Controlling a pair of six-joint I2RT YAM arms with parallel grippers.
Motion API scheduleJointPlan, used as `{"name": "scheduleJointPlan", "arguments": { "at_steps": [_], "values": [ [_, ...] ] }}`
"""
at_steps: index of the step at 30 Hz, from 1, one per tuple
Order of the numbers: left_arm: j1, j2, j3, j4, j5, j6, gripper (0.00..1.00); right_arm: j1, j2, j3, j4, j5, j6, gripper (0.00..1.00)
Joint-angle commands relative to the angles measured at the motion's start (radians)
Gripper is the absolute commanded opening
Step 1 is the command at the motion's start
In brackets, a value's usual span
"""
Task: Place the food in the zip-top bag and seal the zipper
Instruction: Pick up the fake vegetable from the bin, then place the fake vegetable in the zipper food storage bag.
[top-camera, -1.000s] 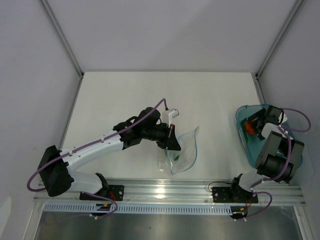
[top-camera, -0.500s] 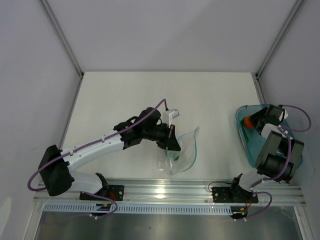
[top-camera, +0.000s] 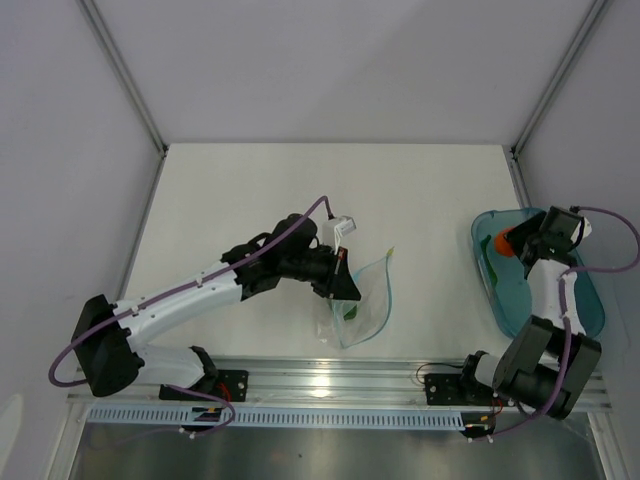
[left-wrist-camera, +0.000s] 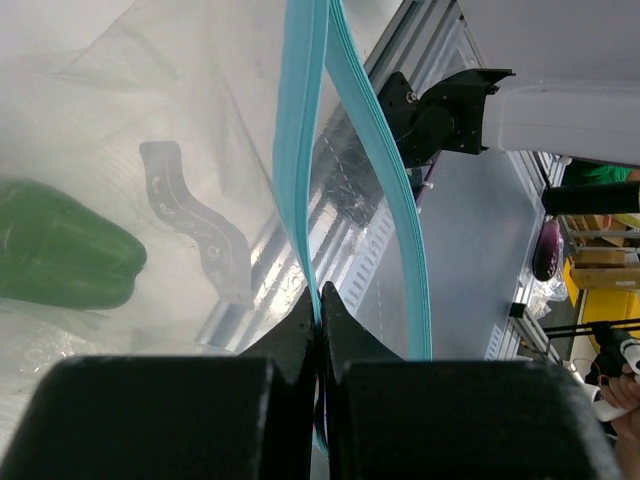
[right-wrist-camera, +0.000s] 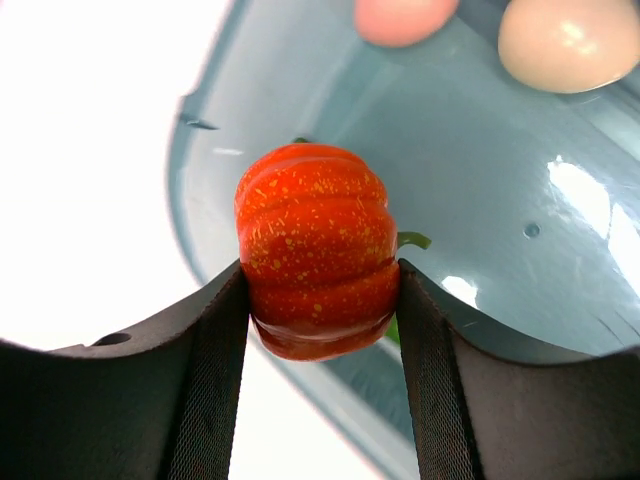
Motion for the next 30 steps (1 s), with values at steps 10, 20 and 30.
{"name": "scheduleJointPlan", "arguments": {
  "at_steps": [10,20,30],
  "values": [
    [0.002,-0.032,-0.001,0.059,0.002,0.005,0.0,0.048,-0.377,0.115,-0.375,-0.162,-0.043,0.14],
    [0.005,-0.039,-0.034,0.126,0.022,-0.007,0.01,0.577,-0.425,0.172,-0.54,-0.246,0.052,0.12],
    [0.005,-0.039,-0.086,0.177,0.075,-0.017,0.01,1.232,-0.455,0.247,-0.637,0.059,0.311,0.13]
  ]
}}
